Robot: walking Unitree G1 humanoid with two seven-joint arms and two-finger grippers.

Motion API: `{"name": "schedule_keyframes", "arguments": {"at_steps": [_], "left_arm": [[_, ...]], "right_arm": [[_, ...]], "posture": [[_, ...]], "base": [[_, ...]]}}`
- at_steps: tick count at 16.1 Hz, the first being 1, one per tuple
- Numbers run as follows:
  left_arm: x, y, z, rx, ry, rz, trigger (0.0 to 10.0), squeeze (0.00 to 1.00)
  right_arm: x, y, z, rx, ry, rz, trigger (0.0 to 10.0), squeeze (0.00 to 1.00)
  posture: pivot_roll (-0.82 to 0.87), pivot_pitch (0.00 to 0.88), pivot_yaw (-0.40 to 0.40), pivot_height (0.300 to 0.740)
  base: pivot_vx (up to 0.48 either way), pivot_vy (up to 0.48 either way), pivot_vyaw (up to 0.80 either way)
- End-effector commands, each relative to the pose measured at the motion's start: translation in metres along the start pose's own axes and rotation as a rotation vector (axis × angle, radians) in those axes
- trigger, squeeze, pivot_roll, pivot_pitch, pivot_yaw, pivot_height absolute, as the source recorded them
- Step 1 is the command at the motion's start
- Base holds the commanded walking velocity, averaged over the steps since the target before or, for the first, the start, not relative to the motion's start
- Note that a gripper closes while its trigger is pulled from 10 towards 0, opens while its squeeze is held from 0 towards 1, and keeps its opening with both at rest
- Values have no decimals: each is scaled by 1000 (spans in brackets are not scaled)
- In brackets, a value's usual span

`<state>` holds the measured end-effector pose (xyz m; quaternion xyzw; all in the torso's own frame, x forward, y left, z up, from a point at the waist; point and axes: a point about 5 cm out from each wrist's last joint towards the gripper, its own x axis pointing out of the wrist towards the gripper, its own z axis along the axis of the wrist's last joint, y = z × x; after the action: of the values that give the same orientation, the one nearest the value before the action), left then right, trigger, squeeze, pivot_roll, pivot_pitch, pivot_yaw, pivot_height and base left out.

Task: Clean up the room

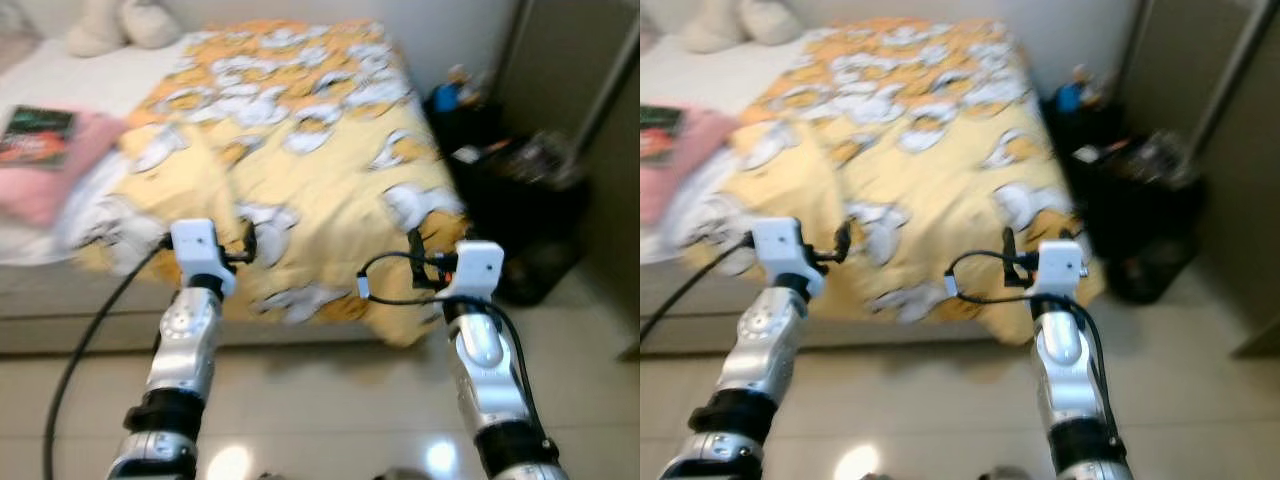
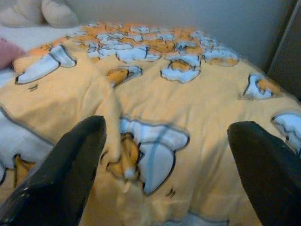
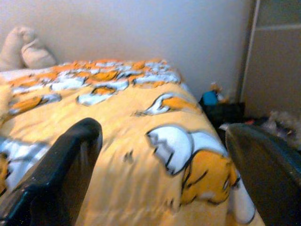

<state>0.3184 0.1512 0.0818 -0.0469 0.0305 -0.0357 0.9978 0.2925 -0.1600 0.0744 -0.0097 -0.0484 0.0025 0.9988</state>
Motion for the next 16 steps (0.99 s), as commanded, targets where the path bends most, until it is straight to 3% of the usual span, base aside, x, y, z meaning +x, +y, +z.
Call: {"name": "schedule_keyframes", "arguments": {"at_steps": [1, 2, 3, 4, 6, 7, 8, 9, 10, 12, 16], "left_arm": [[-5, 7, -6, 32, 37, 15, 10000, 1000], [-39, 26, -52, 85, 250, 43, 10000, 1000], [-56, 31, -68, -38, 297, 32, 10000, 1000], [-57, 28, -58, -67, 228, -4, 10000, 1000], [-55, 15, -38, 140, 106, -79, 10000, 1000], [-43, 2, -19, 192, 30, -135, 10000, 0], [-30, -1, -1, 207, -32, -106, 10000, 0], [-18, 4, 11, 169, -53, -63, 10000, 0], [-9, 6, 17, 93, -55, -50, 10000, 0], [-3, 12, 20, 165, -52, -9, 10000, 0], [-5, 11, 12, 139, -8, 7, 10000, 0]], "right_arm": [[-2, 6, -2, 23, 15, 27, 10000, 1000], [-29, 15, -22, -20, 106, 126, 10000, 1000], [-49, 7, -38, -35, 188, 138, 10000, 1000], [-55, 1, -39, -52, 195, 141, 10000, 1000], [-56, -5, -40, -56, 200, 136, 10000, 1000], [-49, -6, -36, -63, 194, 116, 10000, 1000], [-41, -5, -32, -58, 186, 110, 10000, 914], [-33, 2, -26, -51, 155, 130, 10000, 0], [-24, 8, -20, -45, 123, 132, 10000, 0], [-15, 11, -16, -26, 113, 110, 10000, 0], [-17, 20, -19, -6, 121, 125, 10000, 0]], "posture": [[-194, 0, 81, 740], [-197, 0, 86, 740], [-197, 0, 76, 740], [-204, 0, 77, 740], [-208, 0, 78, 740], [-207, 0, 71, 740], [-206, 0, 70, 740], [-205, 0, 71, 740], [-202, 0, 70, 740], [-200, 0, 73, 740], [-192, 0, 80, 740]], "base": [[0, 480, 0], [0, 480, 0], [0, 476, 0], [0, 469, 0], [0, 193, 0], [0, 0, 0], [0, 0, 0], [0, 0, 0], [255, 409, 0], [264, 401, 0], [299, 377, 0]]}}
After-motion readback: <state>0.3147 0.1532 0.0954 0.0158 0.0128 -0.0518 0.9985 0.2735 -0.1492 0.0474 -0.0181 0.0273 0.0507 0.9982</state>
